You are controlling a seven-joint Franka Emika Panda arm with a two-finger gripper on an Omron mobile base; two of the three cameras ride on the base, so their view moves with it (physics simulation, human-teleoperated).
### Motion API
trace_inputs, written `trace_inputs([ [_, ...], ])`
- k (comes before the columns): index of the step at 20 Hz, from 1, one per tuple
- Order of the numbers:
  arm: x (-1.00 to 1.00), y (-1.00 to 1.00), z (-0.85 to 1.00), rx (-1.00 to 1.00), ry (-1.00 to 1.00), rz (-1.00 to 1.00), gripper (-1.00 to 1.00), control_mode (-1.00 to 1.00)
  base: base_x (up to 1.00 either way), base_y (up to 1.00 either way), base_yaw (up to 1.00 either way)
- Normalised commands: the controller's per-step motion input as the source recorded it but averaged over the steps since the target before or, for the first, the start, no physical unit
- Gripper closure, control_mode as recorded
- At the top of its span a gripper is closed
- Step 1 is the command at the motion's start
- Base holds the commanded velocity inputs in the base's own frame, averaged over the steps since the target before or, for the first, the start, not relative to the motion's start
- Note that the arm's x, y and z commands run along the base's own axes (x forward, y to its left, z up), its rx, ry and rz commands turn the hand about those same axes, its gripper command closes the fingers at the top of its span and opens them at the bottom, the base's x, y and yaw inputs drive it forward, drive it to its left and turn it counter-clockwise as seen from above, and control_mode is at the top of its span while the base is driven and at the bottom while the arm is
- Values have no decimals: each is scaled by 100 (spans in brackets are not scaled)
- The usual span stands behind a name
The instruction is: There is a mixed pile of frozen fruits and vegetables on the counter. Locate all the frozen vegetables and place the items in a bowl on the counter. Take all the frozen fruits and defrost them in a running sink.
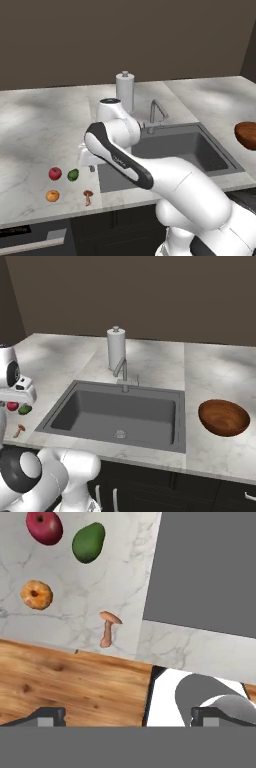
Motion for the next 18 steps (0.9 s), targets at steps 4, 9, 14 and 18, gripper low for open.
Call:
trace_inputs([
  [4, 3, 19, -37, 0, 2, -1, -100, -100, 0, 0, 0],
  [9, 10, 4, -27, -10, -8, -2, -100, -100, 0, 0, 0],
  [14, 13, 10, -30, -9, -6, -2, -100, -100, 0, 0, 0],
  [18, 13, 20, -24, 4, 0, -2, -100, -100, 0, 0, 0],
])
